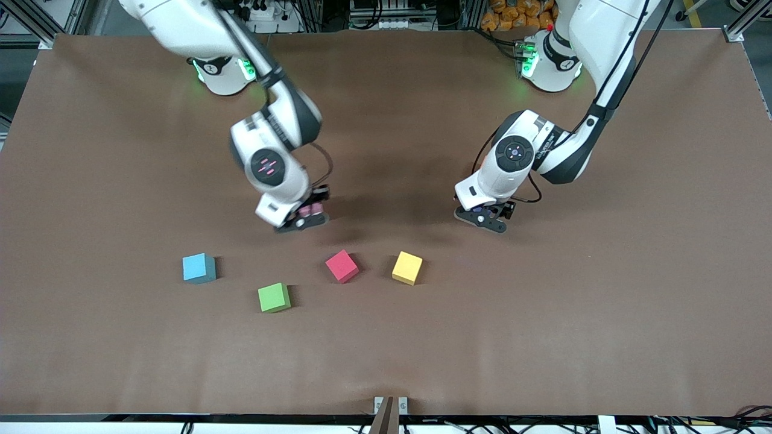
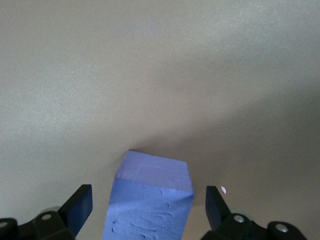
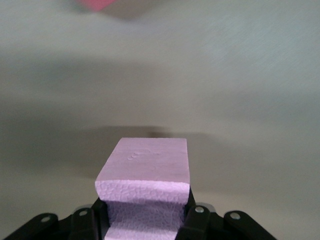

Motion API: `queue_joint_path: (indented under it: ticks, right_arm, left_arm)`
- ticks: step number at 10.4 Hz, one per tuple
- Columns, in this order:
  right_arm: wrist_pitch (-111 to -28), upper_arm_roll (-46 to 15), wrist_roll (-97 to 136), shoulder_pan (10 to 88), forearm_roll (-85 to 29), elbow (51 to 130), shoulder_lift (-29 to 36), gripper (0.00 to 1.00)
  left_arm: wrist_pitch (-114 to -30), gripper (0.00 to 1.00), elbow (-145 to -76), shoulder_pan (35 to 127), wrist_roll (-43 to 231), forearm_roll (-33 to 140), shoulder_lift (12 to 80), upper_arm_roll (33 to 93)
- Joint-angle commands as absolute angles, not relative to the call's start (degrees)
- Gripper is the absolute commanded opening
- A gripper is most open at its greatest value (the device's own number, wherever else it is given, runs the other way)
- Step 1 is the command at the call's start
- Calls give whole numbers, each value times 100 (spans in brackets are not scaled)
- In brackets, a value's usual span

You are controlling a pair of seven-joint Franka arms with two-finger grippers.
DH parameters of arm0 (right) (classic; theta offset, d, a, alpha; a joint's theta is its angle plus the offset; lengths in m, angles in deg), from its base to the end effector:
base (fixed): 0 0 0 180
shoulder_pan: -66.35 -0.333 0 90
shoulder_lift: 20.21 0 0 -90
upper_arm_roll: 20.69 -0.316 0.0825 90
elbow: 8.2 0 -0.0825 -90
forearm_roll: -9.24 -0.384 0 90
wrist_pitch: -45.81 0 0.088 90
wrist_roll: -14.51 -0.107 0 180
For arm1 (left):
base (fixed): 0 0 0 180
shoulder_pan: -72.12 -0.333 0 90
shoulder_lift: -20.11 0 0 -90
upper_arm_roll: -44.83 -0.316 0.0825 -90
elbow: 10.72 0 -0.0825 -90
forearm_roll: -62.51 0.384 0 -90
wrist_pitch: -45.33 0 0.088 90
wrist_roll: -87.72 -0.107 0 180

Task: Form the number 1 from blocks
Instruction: 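Carry the pink cube to the table center and release it with the right gripper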

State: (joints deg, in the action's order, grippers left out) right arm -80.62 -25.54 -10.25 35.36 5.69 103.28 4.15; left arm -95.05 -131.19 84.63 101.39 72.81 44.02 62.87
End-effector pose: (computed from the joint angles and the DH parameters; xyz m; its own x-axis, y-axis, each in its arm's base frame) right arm 0.4875 0.3527 0.2499 0.9726 0.1450 -0.1817 0.1471 -0.9891 -0.0021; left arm 0.4972 -0.2925 0.2229 0.9148 -0.4015 -0.0441 -0.4016 -0.9158 0.0073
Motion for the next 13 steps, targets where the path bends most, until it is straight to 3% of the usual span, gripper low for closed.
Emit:
queue_joint_path:
  ticks: [1,9,10,11,13]
  right_arm:
    - [-8110,-2509,-2018,2998,520,10325,369,33]
    - [-8795,-2570,-2592,2337,520,10114,976,43]
    - [-8787,-2579,-2618,2337,511,10114,959,60]
    - [-8769,-2579,-2645,2363,503,10114,906,100]
    - [-8708,-2570,-2575,2485,502,10122,661,100]
  left_arm:
    - [-9451,100,-13060,8442,10266,7464,4384,6294]
    - [-9399,100,-13130,8364,9795,7473,4508,6294]
    - [-9242,100,-13121,8267,9453,7464,4499,6303]
    - [-9179,100,-13130,8275,9432,7464,4490,6303]
    - [-9178,100,-13139,8336,9466,7464,4499,6312]
